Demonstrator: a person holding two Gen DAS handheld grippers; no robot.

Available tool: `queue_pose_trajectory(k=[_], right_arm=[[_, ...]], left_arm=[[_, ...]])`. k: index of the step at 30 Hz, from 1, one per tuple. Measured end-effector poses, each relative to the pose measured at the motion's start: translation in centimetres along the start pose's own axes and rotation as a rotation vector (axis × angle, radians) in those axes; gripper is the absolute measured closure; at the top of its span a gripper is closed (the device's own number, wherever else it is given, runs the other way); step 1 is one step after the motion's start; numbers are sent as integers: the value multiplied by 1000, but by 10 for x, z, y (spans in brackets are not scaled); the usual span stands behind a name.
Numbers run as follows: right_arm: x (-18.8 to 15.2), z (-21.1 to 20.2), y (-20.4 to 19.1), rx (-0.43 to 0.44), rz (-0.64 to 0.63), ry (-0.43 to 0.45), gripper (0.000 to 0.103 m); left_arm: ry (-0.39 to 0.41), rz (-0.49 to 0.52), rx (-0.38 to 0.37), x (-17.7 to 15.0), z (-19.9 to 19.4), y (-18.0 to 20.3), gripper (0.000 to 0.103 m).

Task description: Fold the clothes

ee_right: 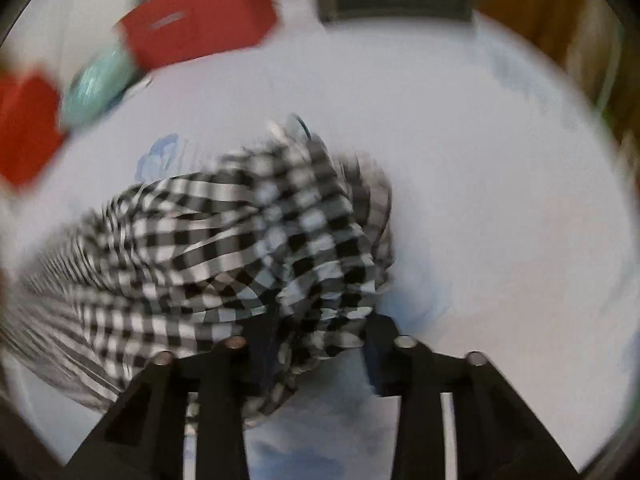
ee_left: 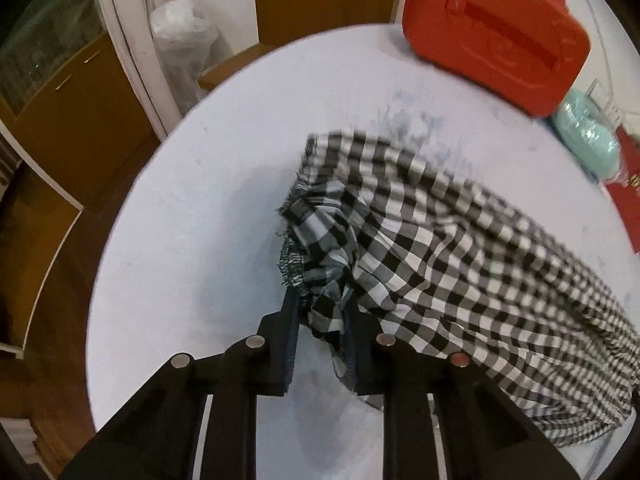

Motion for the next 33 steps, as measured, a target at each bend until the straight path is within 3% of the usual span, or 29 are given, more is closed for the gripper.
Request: queue_pose_trajectory(k=[2, 4, 5, 7, 9, 11, 13, 14, 17, 18, 19, 20, 21, 23, 24, 27, 29, 33], right_arm=[[11, -8, -5, -58, -32, 34, 75], [11, 10, -3, -36, 10, -34, 71], [8, 21, -2, -30, 23, -78, 54], [-4, 36, -9, -15, 34, -146, 39], [-11, 39, -18, 15, 64, -170, 38], [-1, 18, -19, 49, 120, -87, 33], [17, -8, -24, 79, 138, 10, 22], [29, -20, -29, 115, 137, 51, 16], [56, -30, -38, 248, 151, 116, 9], [61, -25, -38, 274, 149, 108, 11], [66, -12, -46, 277, 142, 84, 36], [71, 2, -53, 280, 136, 59, 73], [75, 15, -57, 287, 133, 32, 82], [75, 43, -60, 311, 138, -29, 82], [76, 54, -61, 303, 141, -51, 82], [70, 89, -50, 256, 177, -110, 86], [66, 102, -42, 231, 198, -122, 98], [75, 99, -48, 264, 278, -37, 96]], left_arm=[[2, 4, -5, -7, -9, -3, 84], [-30, 36, 28, -19, -2, -3, 83], [-66, 56, 59, -29, 7, -3, 82], [-104, 76, 97, -43, 19, -5, 75], [-98, 96, 113, -44, 10, -8, 69], [-66, 120, 111, -39, -10, -8, 63], [11, 140, 86, -25, -35, -1, 56], [53, 148, 71, -18, -48, 2, 45], [135, 135, -10, 4, -57, 20, 40], [142, 136, -27, 9, -53, 26, 40], [133, 145, -29, 10, -44, 32, 40], [117, 158, -24, 10, -34, 39, 40], [101, 170, -19, 11, -24, 45, 41], [52, 176, -8, 11, 0, 50, 58], [29, 173, 1, 11, 13, 51, 60], [-35, 150, 47, 8, 47, 40, 60], [-71, 134, 68, 2, 60, 31, 60], [-55, 117, 60, 3, 55, 28, 60]])
Point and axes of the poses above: each gripper's, at about its wrist camera, not at the fingertips, and z roughly the way its jaws point, y to its right, x to its top, the point moved 5 cm from there along z, roughly the way its jaws point, and after that the axes turned 3 degrees about y, right-handed, at the moved point
